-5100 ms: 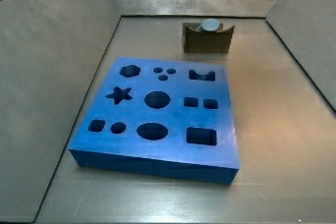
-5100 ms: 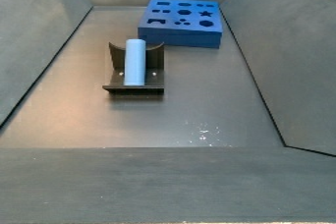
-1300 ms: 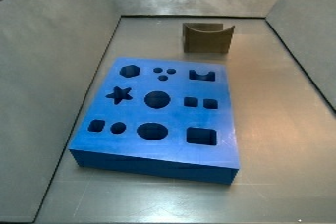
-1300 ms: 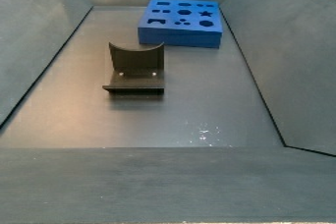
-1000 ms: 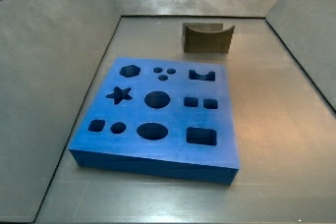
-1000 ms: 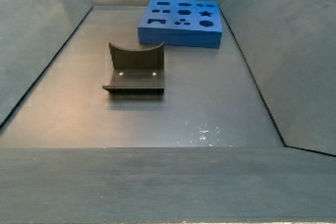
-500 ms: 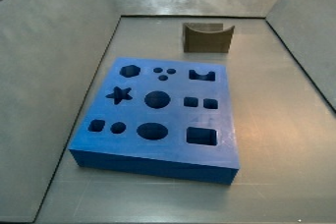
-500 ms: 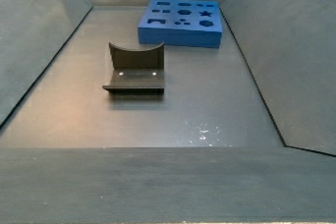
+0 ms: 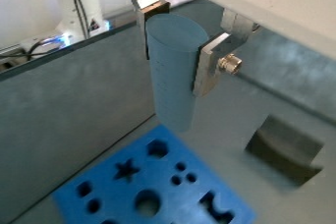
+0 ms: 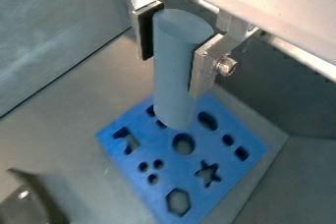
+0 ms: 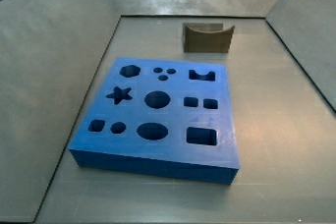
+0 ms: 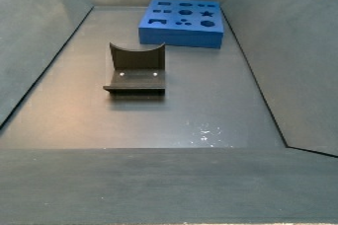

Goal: Pick up the oval object. Move up. Place the oval object on the fixture. Regrasp the oval object. Move to above the board. Insert the oval object.
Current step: Move to above the board, then insert the oval object.

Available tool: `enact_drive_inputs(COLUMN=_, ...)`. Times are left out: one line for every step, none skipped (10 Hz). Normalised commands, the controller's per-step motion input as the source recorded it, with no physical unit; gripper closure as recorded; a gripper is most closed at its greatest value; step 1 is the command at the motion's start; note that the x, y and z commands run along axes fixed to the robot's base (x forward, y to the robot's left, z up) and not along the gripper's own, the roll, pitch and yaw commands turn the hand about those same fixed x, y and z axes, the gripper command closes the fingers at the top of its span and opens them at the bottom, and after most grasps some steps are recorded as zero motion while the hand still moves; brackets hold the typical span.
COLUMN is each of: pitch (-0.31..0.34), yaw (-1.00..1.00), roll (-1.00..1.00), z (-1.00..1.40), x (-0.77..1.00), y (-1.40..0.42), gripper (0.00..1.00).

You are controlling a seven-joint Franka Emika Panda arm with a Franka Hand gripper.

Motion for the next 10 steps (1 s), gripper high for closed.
enact_drive_inputs(pitch=-0.08, yaw=-0.02, roll=-0.32, z=0.01, x=-0.09, y=-0.02, gripper=1.0)
enact_drive_inputs(pitch=0.0, yaw=-0.01, roll=0.0, z=-0.02, x=-0.02, y=0.0, gripper=1.0)
enact_drive_inputs(pitch=0.0, yaw=-0.11, roll=0.01, z=-0.46, x=0.0, y=-0.13, gripper=1.0)
enact_drive_inputs(pitch=0.0, yaw=-0.12, roll=0.0, z=-0.43, x=0.0, y=-0.09, gripper=1.0)
enact_drive_inputs(pitch=0.0, yaw=-0.1, roll=0.0, z=-0.56, x=0.0, y=-0.17, gripper=1.0)
enact_drive_inputs(pitch=-0.05, yaw=-0.08, roll=-0.01, z=-0.84, x=0.0, y=-0.25, gripper=1.0)
enact_drive_inputs(pitch=-0.08, yaw=-0.04, roll=0.0, z=-0.99, x=-0.03, y=-0.37, gripper=1.0)
enact_drive_inputs(pitch=-0.084, yaw=0.0, roll=0.0, z=-1.0, x=-0.02, y=-0.41, gripper=1.0)
enact_drive_inputs(pitch=-0.09, yaw=0.0, roll=0.0, z=-1.0, x=0.0, y=-0.42, gripper=1.0)
enact_drive_inputs(pitch=-0.107, yaw=0.0, roll=0.0, z=-0.99, x=0.0, y=-0.46, gripper=1.0)
